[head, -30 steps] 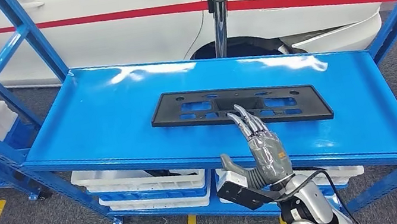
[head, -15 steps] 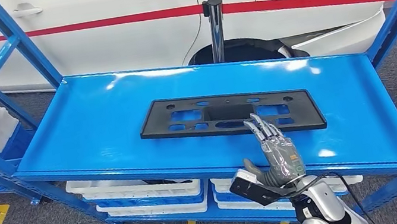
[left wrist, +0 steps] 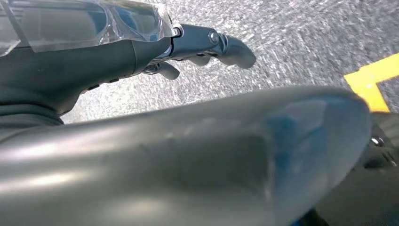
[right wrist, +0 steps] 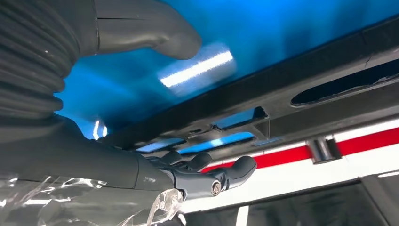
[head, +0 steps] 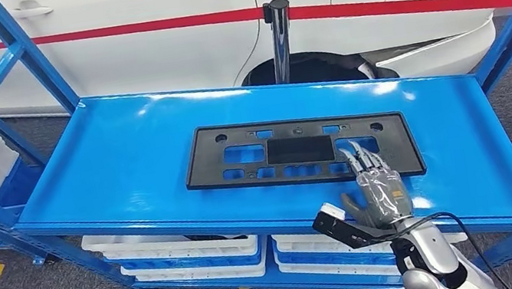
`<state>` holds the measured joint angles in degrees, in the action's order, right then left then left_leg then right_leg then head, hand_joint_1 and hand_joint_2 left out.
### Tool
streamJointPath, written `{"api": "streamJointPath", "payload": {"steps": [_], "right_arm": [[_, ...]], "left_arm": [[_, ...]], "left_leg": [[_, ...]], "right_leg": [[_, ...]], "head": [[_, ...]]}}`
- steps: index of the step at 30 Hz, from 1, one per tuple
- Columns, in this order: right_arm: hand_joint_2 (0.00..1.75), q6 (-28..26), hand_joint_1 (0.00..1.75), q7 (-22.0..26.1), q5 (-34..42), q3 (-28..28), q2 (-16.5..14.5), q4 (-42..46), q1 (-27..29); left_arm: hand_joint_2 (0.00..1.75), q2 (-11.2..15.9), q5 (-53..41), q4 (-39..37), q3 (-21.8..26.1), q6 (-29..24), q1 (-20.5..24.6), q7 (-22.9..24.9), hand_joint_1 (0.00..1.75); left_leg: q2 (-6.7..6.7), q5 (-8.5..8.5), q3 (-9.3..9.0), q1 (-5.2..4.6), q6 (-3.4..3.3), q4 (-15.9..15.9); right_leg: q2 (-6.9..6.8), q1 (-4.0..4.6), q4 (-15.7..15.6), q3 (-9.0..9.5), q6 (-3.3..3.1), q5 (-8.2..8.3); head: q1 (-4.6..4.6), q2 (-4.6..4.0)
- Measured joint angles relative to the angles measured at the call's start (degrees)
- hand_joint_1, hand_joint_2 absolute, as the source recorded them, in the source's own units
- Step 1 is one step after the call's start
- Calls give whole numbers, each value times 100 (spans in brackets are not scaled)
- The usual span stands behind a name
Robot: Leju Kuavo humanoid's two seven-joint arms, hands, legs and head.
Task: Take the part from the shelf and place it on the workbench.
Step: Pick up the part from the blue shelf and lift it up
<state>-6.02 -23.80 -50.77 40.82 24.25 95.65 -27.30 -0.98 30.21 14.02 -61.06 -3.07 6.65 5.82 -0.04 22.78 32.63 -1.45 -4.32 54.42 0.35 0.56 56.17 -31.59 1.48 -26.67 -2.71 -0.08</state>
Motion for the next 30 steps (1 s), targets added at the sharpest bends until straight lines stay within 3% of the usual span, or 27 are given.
{"api": "streamJointPath", "payload": {"steps": [1,3,4,5,6,7,9,11,15,17,19,20,21,22,24,26,30], "right_arm": [[175,1,60,-42,-93,-32,45,-11,-16],[175,12,147,-129,-304,-81,135,-43,-38],[175,29,175,-169,-413,-97,178,-59,-45],[175,54,175,-204,-530,-109,213,-77,-44],[175,82,175,-231,-653,-123,241,-93,-43],[175,110,175,-247,-779,-139,268,-103,-43],[175,140,175,-272,-1008,-180,321,-114,-52],[175,141,175,-284,-1165,-204,350,-117,-74],[175,137,175,-269,-1435,-226,355,-116,-113],[175,140,175,-248,-1542,-229,355,-112,-153],[175,148,175,-232,-1620,-231,353,-105,-176],[175,151,175,-226,-1647,-231,351,-103,-186],[175,148,175,-219,-1661,-232,350,-101,-195],[175,134,175,-209,-1657,-235,349,-95,-205],[175,54,175,-181,-1578,-256,346,-60,-220],[175,-96,175,-112,-1352,-301,342,-12,-227],[175,-408,175,121,-658,-388,332,134,-226]], "left_arm": [[0,-1,-4,-1,1,-6,3,-7,0],[0,-4,-12,-1,1,-13,13,-14,0],[0,-8,-14,-1,1,-14,13,-17,0],[0,-10,-15,-1,1,-10,8,-19,0],[0,-12,-16,-1,0,-5,1,-20,0],[0,-13,-16,-1,0,-5,-4,-20,0],[0,-13,-20,-1,1,-5,0,-20,0],[0,-14,-27,-1,0,-5,11,-20,0],[0,-14,-35,-1,-1,-5,11,-21,0],[0,-13,-37,-1,-1,-6,12,-22,0],[0,-14,-38,-1,-1,-6,10,-23,0],[0,-14,-38,-1,-1,-5,6,-24,0],[0,-15,-41,-1,-2,-5,1,-24,0],[0,-15,-46,-1,-2,-5,-1,-25,0],[0,-15,-60,-1,-3,-6,5,-28,0],[0,-16,-69,-1,-3,-6,17,-38,0],[0,-28,-71,-1,-5,-6,8,-78,0]], "left_leg": [[4,-15,-26,22,-13,-33],[6,-22,-52,35,-29,-56],[5,-20,-54,36,-34,-54],[2,-16,-56,38,-34,-52],[-1,-11,-61,41,-32,-49],[-6,-3,-72,47,-24,-46],[-13,27,-104,48,14,-36],[-15,60,-117,33,71,-22],[-16,120,-87,48,171,39],[-15,387,116,75,248,493],[-14,776,516,108,313,1359],[-14,891,694,120,330,1716],[-14,891,770,126,334,1853],[-14,778,721,129,329,1731],[-16,364,313,128,291,873],[-19,113,-42,105,245,146],[-12,64,-128,91,145,-44]], "right_leg": [[-1,-2,173,-70,36,-111],[-2,-31,888,-407,105,-470],[-3,-50,1294,-618,132,-627],[-3,-67,1568,-771,154,-691],[-4,-84,1619,-821,173,-637],[-6,-102,1423,-745,189,-472],[-18,-133,571,-350,217,-48],[-9,-139,-26,-68,177,162],[1,-120,-124,-27,24,183],[-9,-140,-138,-15,-35,194],[-11,-138,-136,-12,-63,187],[-9,-137,-135,-9,-68,184],[-6,-136,-135,-2,-70,180],[-1,-136,-134,8,-69,175],[6,-136,-135,40,-53,159],[7,-118,-133,53,-14,136],[5,-118,-119,39,89,100]], "head": [[7,0],[19,-1],[20,0],[21,-1],[21,0],[22,-1],[22,-1],[21,-1],[18,-1],[7,-1],[-3,0],[-3,-1],[-3,-1],[-3,-1],[-3,0],[-2,0],[6,-1]]}}
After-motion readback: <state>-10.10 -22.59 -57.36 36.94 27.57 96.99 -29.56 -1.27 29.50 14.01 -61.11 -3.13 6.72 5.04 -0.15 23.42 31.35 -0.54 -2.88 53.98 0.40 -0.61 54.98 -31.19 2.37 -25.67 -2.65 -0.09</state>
